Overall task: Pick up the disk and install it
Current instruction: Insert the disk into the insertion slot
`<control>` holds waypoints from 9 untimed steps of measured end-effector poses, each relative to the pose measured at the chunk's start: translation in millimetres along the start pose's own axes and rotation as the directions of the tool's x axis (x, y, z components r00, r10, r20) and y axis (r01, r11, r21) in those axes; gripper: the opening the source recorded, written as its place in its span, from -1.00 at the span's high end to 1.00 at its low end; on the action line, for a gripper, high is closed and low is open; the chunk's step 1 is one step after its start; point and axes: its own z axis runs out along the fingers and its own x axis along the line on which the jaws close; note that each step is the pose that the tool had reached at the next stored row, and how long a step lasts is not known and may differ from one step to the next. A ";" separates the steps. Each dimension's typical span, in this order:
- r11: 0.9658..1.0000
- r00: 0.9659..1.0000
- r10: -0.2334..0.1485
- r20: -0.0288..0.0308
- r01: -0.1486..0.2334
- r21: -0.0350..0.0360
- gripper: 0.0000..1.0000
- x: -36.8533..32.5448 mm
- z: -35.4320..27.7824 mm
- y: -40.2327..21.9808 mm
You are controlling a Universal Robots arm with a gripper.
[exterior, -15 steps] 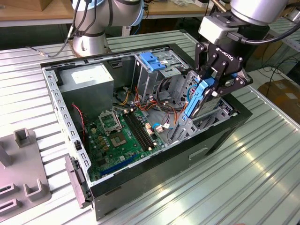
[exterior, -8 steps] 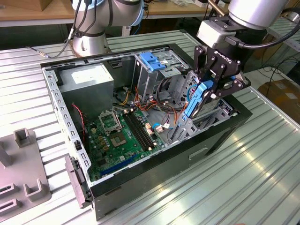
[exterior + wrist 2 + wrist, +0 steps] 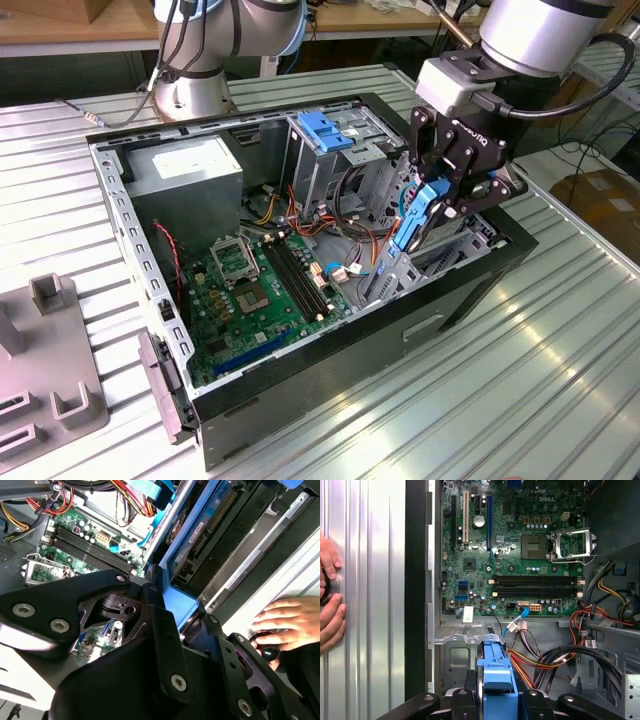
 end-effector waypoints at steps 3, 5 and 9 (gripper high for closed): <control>1.000 1.000 0.000 0.000 0.000 0.000 0.26 0.0 4.1 0.0; 1.000 1.000 0.000 0.000 0.000 0.000 0.26 0.0 7.2 -0.1; 1.000 1.000 0.000 0.000 0.000 0.000 0.26 -0.1 12.3 -0.1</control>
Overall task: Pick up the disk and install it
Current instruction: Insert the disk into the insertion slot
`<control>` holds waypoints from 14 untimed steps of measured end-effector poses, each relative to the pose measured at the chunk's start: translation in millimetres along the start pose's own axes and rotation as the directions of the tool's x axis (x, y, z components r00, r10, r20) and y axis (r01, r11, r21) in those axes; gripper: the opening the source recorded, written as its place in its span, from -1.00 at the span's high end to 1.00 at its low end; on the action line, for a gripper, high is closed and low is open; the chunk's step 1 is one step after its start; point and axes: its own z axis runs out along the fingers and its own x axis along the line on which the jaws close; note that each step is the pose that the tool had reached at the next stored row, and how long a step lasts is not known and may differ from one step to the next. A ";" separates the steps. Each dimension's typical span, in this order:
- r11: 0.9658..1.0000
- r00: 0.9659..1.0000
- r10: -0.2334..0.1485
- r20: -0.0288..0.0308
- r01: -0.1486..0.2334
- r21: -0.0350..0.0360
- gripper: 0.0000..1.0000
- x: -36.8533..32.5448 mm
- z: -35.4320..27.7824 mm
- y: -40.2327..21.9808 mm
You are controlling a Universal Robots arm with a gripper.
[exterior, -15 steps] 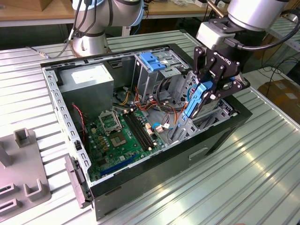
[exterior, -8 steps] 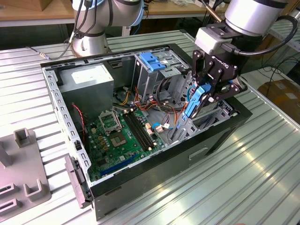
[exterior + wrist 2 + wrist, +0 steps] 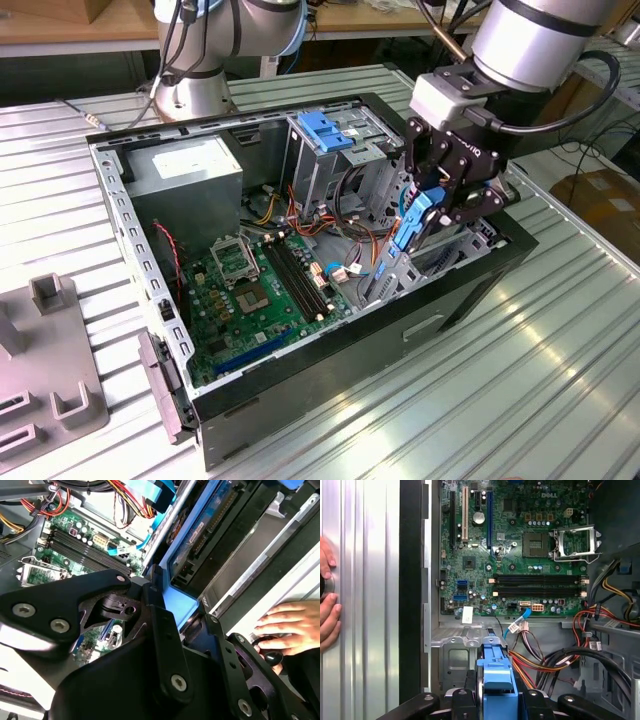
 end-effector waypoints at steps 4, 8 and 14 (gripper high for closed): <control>1.000 1.000 0.000 0.000 0.000 0.000 0.26 0.0 1.7 0.0; 1.000 1.000 0.000 -0.001 0.000 0.000 0.26 0.0 1.8 0.0; 1.000 1.000 0.000 -0.001 0.000 0.000 0.24 0.0 1.8 0.0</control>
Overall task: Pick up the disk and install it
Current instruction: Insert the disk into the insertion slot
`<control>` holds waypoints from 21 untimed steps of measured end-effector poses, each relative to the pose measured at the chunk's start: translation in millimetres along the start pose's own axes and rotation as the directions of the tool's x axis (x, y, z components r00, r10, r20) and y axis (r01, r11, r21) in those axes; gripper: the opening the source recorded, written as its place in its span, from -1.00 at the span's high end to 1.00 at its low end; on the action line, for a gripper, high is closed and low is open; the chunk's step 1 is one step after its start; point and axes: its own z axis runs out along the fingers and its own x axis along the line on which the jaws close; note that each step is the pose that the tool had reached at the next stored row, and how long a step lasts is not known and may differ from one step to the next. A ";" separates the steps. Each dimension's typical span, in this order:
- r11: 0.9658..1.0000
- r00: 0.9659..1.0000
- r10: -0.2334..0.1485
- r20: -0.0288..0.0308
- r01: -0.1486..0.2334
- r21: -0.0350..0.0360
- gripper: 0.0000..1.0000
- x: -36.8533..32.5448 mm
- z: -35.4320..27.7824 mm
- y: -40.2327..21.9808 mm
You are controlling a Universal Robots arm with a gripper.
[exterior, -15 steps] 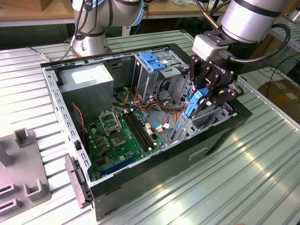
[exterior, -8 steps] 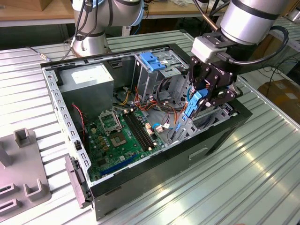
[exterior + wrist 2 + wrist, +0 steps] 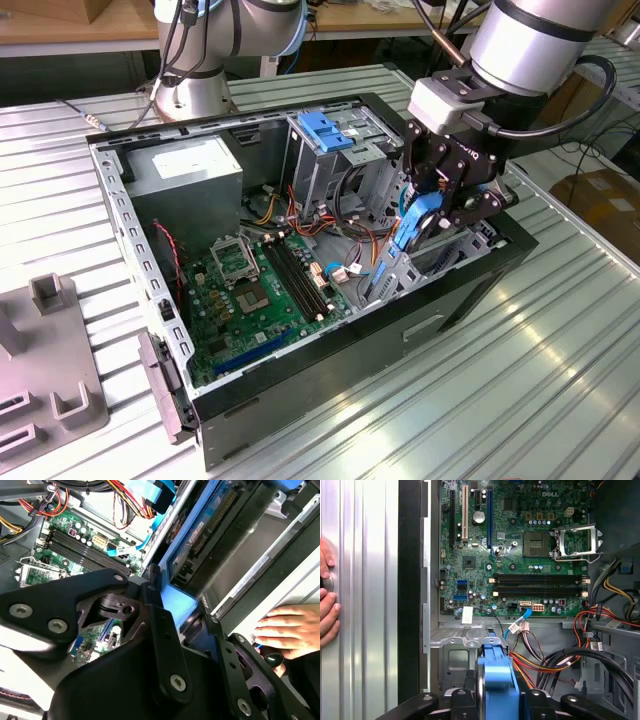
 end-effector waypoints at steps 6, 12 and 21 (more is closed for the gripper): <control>1.000 1.000 0.000 -0.001 0.000 0.000 0.11 0.0 0.0 0.0; 1.000 1.000 0.000 -0.002 0.000 0.000 0.76 0.0 0.0 0.0; 1.000 1.000 0.000 -0.005 0.000 0.000 0.80 0.0 0.0 0.0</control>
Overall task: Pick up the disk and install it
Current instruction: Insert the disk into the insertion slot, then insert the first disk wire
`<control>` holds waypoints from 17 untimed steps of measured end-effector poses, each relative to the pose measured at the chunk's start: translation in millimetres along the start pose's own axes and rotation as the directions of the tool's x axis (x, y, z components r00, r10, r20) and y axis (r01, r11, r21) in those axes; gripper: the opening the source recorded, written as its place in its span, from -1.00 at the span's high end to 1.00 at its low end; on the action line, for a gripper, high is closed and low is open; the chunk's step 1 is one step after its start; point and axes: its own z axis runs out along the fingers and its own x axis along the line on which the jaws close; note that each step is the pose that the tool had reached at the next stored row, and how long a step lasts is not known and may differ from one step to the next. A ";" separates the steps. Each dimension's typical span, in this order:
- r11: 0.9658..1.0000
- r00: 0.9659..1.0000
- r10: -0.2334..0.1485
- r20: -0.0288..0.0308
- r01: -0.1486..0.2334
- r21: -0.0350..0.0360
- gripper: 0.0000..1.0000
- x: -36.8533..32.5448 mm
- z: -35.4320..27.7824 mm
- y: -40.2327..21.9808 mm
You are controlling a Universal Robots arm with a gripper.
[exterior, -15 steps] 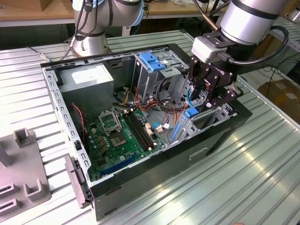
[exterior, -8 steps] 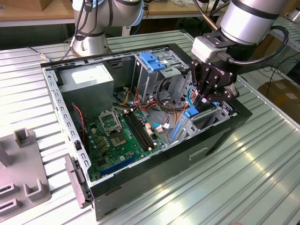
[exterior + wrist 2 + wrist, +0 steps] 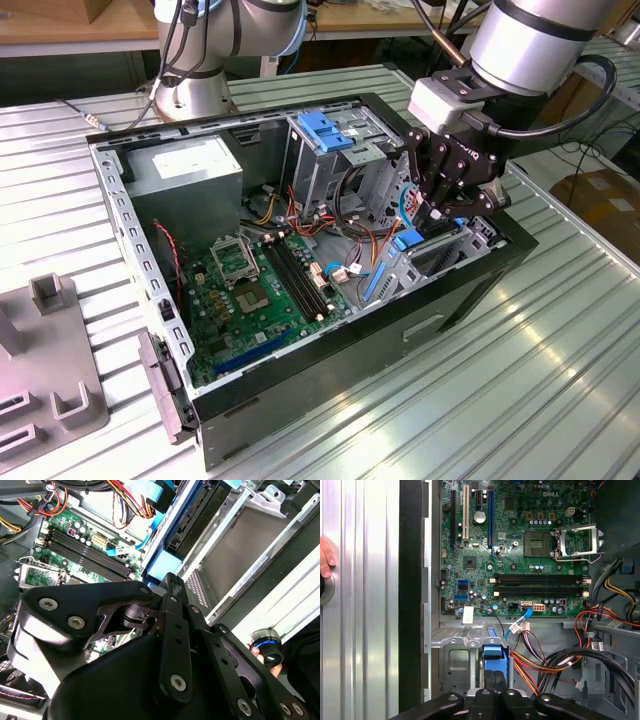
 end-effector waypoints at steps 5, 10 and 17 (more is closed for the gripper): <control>1.000 1.000 0.000 -0.001 0.000 0.000 0.80 0.0 0.0 0.0; 1.000 1.000 0.000 -0.002 0.000 0.000 0.80 0.0 -0.1 -4.2; 1.000 1.000 -0.014 -0.003 0.014 0.001 0.80 0.6 -0.1 -15.3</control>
